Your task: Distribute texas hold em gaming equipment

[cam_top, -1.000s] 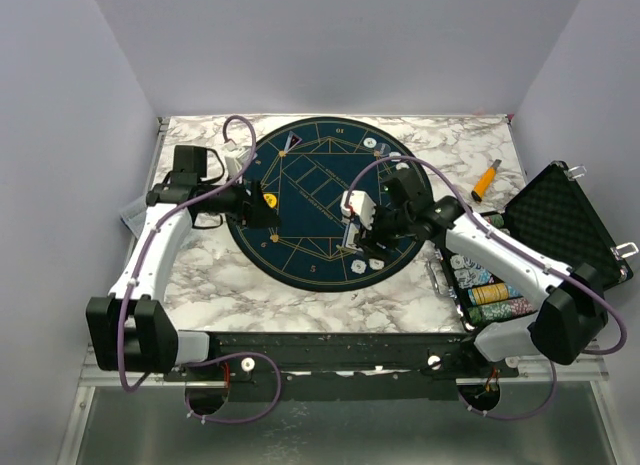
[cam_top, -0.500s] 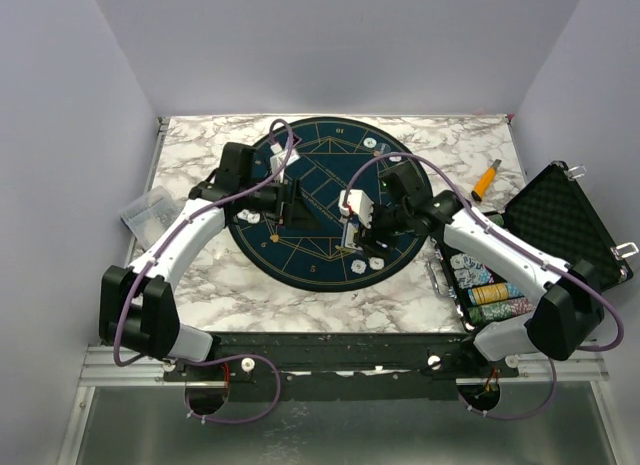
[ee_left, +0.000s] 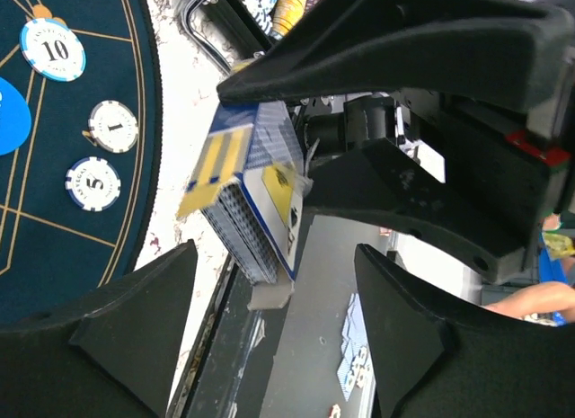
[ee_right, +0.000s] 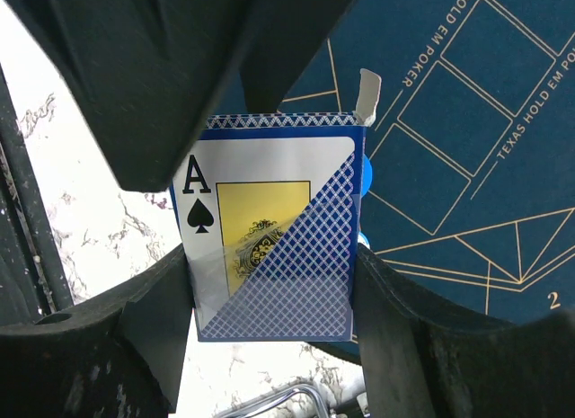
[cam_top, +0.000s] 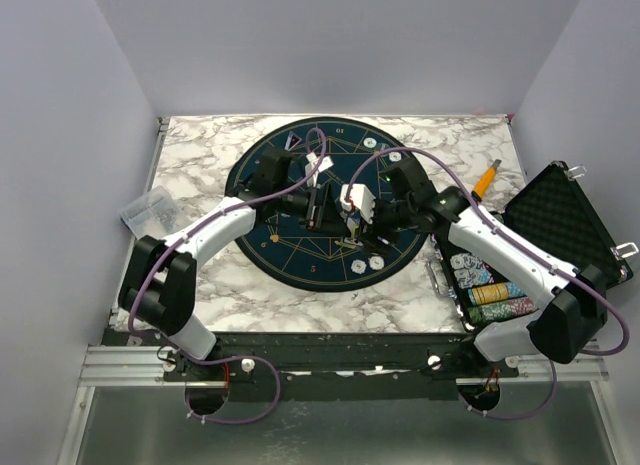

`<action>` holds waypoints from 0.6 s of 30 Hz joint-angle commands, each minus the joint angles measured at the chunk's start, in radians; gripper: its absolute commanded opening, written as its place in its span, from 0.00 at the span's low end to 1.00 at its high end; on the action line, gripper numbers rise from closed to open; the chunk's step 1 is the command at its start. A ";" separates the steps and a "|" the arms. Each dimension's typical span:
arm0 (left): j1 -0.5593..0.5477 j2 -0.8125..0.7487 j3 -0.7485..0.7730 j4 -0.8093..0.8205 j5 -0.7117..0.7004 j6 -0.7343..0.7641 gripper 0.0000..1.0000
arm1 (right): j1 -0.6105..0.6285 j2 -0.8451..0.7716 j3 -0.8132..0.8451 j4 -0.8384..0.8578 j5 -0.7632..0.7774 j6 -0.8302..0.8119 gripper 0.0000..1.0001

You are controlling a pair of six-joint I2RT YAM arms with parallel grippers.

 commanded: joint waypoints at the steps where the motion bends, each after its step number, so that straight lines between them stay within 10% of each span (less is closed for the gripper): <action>1: -0.010 0.065 -0.009 0.111 0.048 -0.071 0.71 | 0.004 -0.030 0.008 0.007 -0.023 0.003 0.11; 18: -0.029 0.228 -0.106 0.659 0.162 -0.462 0.01 | 0.006 0.009 -0.006 -0.006 -0.063 -0.043 0.24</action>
